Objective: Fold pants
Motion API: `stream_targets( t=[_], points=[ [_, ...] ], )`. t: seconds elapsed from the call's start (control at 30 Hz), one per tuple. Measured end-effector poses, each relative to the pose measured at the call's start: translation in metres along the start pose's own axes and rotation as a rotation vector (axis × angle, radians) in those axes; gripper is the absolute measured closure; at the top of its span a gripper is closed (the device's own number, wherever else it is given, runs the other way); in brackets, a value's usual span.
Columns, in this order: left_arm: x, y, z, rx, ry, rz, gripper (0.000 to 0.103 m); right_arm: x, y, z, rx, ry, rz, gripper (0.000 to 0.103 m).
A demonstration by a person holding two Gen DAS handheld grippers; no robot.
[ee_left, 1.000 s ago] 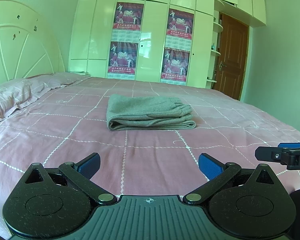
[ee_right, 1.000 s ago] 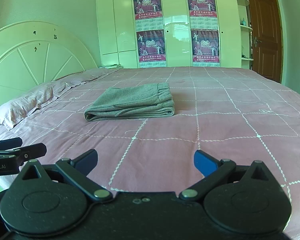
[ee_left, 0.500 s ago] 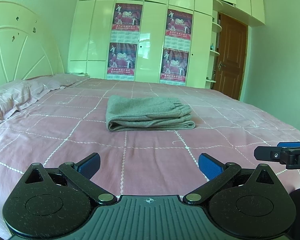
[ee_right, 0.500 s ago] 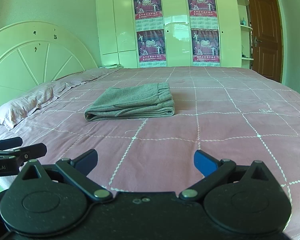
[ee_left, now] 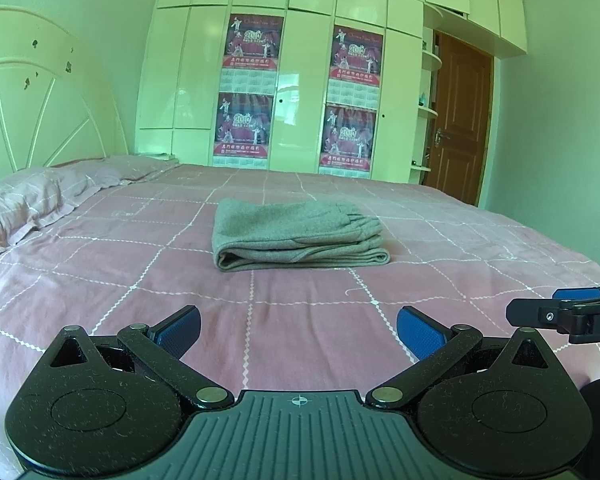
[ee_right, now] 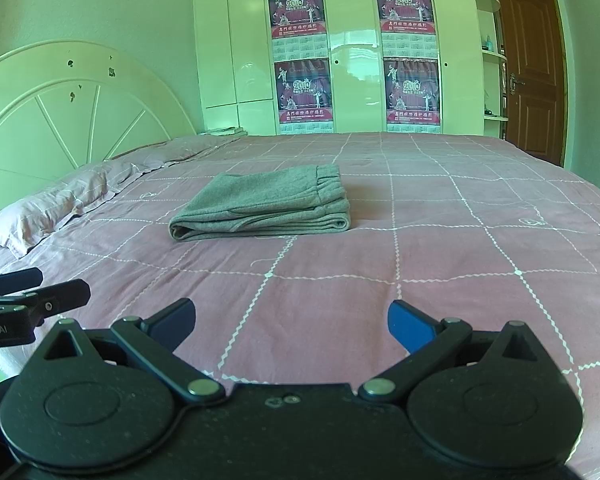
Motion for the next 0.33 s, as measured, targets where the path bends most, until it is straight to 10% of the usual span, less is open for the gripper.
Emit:
stream_targets(
  t=[0.33],
  points=[
    [-0.0045, -0.0013, 0.0037, 0.011, -0.023, -0.019, 0.0, -0.0002, -0.0007, -0.0003, -0.001, 0.0, 0.001, 0.006]
  ],
)
Point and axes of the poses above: each gripper's, at about its wrist camera, not at the fingertips, and x roughly the way its jaws point, y to its left, z to its top, the point moved 6 cm from there along x, roughly the way its jaws point, and after that the axes turned 2 degrees about -z, right-handed, at the moved point
